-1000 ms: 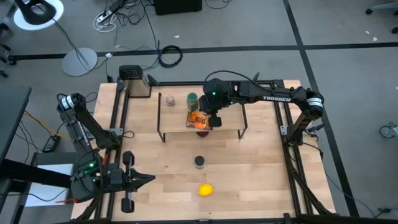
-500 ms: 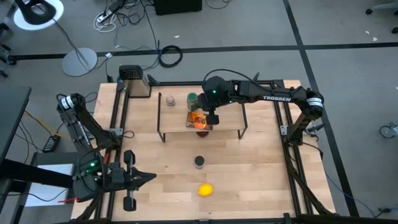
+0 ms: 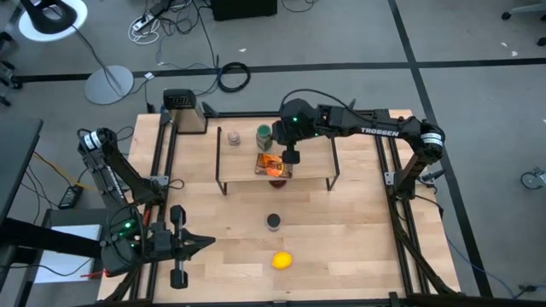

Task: Shelf spices
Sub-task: Put the green seasoning bottle on the shelf

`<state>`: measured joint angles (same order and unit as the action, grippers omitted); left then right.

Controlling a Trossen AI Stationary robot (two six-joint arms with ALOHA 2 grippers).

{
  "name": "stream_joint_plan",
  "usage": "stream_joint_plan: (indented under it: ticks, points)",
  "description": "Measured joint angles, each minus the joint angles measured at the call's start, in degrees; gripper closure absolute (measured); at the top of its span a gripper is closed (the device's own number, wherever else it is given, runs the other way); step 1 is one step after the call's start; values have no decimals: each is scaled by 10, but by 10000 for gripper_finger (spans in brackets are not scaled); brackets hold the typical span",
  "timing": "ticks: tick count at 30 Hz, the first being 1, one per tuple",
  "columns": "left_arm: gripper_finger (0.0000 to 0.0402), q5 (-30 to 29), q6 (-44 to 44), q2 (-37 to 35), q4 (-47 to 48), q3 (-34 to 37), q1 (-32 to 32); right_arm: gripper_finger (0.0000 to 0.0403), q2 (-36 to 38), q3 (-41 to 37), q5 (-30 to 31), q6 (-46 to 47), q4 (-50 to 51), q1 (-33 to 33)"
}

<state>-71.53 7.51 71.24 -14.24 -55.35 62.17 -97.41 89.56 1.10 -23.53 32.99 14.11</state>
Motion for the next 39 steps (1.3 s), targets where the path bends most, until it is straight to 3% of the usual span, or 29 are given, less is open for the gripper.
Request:
stream_joint_plan:
  ticks: [20,36,39]
  points:
    - [398,0,0,0,0,0,0,403,0,0,30,-1,-30,5]
    - [398,0,-9,0,0,0,0,403,-3,0,28,-1,-44,-47]
    - [398,0,-9,0,-1,0,-4,403,-13,0,51,8,-47,-43]
